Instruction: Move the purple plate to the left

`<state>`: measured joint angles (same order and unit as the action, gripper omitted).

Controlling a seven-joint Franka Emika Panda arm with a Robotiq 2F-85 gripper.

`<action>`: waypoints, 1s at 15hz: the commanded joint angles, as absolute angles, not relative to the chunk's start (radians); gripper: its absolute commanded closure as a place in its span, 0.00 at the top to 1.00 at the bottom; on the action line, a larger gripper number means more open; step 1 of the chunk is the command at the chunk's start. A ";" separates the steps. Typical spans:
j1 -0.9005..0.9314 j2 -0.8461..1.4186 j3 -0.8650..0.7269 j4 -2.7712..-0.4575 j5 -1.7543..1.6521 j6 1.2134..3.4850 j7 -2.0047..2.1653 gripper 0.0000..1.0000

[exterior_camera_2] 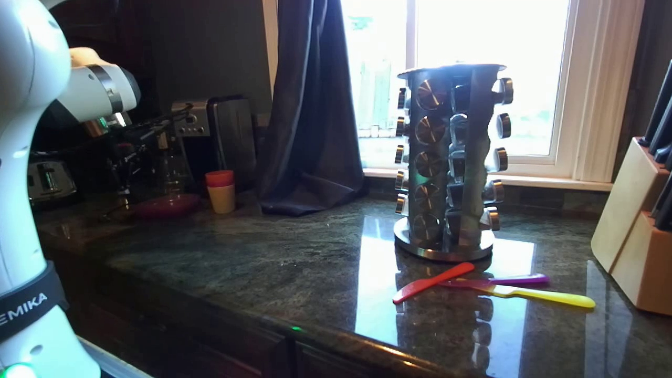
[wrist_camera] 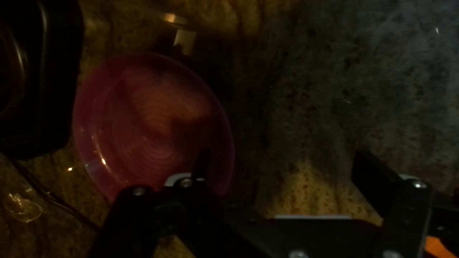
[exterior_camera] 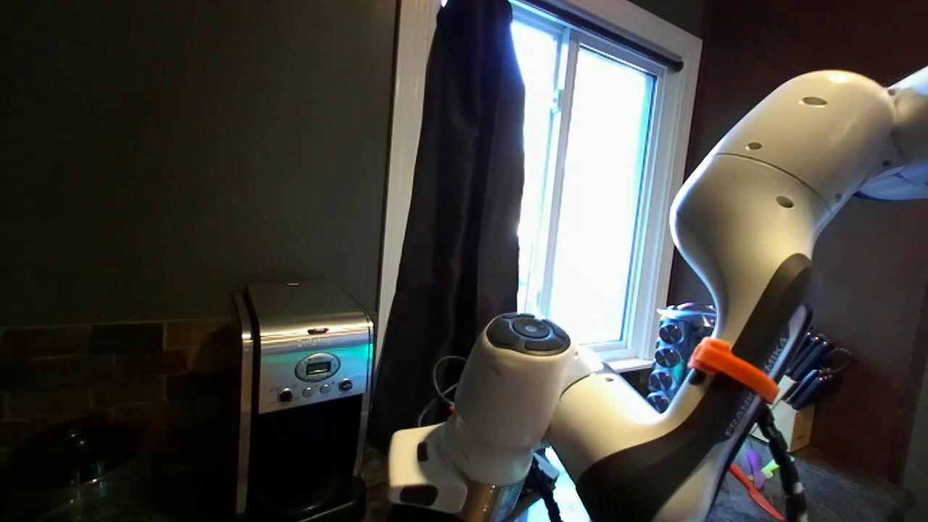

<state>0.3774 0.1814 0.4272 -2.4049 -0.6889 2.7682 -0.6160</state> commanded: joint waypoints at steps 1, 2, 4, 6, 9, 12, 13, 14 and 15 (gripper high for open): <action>0.280 0.059 0.509 -2.547 -0.412 2.820 -0.674 1.00; 0.252 0.047 0.536 -2.575 -0.330 2.852 -0.694 1.00; 0.216 0.027 0.577 -2.619 -0.168 2.903 -0.722 1.00; 0.185 0.041 0.627 -2.640 -0.009 2.965 -0.750 1.00; 0.162 0.015 0.703 -2.663 0.232 3.022 -0.758 1.00; 0.179 0.036 0.681 -2.641 0.227 3.034 -0.753 1.00; 0.179 0.013 0.688 -2.652 0.254 3.045 -0.753 1.00; 0.179 -0.008 0.692 -2.661 0.267 3.045 -0.753 1.00; 0.179 -0.025 0.693 -2.669 0.272 3.045 -0.753 1.00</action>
<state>0.1791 -0.0255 0.6933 -2.6698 0.2721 3.0453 -0.7532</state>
